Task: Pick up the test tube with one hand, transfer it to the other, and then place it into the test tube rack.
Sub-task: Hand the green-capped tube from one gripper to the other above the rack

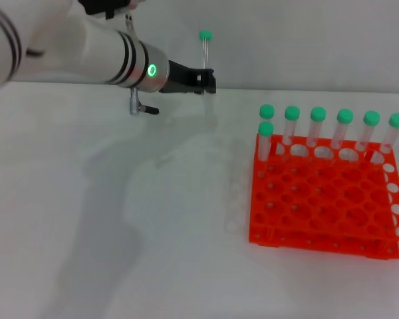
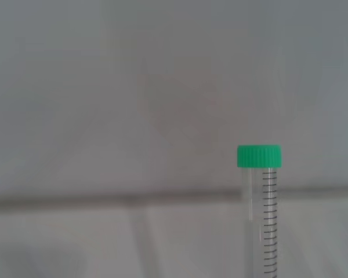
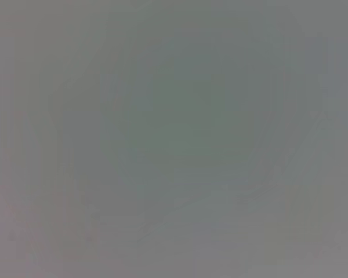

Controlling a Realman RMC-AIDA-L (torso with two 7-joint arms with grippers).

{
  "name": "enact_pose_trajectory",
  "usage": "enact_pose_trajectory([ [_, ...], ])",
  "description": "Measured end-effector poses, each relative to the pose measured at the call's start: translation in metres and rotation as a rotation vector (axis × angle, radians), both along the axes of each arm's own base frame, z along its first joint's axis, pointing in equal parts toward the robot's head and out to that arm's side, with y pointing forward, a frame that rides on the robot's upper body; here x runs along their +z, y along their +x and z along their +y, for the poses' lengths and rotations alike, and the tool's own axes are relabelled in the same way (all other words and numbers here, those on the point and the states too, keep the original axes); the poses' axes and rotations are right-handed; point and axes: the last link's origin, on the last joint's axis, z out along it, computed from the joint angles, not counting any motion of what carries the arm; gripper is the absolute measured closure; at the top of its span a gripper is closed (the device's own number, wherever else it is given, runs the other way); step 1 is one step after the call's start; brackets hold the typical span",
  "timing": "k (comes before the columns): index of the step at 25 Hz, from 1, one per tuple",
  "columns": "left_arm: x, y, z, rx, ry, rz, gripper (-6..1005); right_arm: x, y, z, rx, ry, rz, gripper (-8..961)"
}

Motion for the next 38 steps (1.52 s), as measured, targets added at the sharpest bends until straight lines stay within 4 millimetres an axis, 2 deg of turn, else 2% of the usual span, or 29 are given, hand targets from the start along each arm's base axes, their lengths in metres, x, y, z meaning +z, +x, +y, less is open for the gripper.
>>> enact_pose_trajectory([
  [3, -0.001, -0.012, 0.001, -0.038, 0.101, -0.057, 806, 0.002, 0.007, -0.007, -0.027, 0.028, 0.033, 102],
  [7, -0.003, -0.035, -0.009, -0.065, 0.225, -0.203, 807, 0.006, 0.018, -0.019, -0.052, 0.067, 0.14, 103],
  [11, -0.005, -0.052, -0.034, -0.195, 0.368, -0.351, 806, 0.015, 0.023, -0.028, -0.019, 0.084, 0.24, 103],
  [15, -0.009, -0.056, -0.068, -0.376, 0.488, -0.411, 806, 0.026, 0.021, -0.034, 0.057, 0.049, 0.282, 103],
  [18, -0.023, -0.051, -0.094, -0.478, 0.498, -0.431, 806, 0.038, 0.013, -0.037, 0.154, -0.025, 0.27, 103],
  [25, -0.081, -0.006, -0.146, -0.763, 0.352, -0.335, 807, 0.066, -0.025, -0.041, 0.452, -0.253, 0.208, 103],
  [28, -0.096, 0.011, -0.156, -0.824, 0.291, -0.319, 807, 0.07, -0.039, -0.04, 0.542, -0.348, 0.184, 104],
  [29, -0.101, 0.016, -0.159, -0.844, 0.269, -0.309, 807, 0.07, -0.055, -0.039, 0.626, -0.458, 0.156, 104],
  [33, -0.115, 0.028, -0.166, -0.918, 0.214, -0.246, 807, 0.066, -0.07, -0.036, 0.684, -0.569, 0.126, 104],
  [38, -0.122, 0.037, -0.167, -0.965, 0.172, -0.214, 807, 0.054, -0.084, -0.031, 0.725, -0.69, 0.091, 104],
])
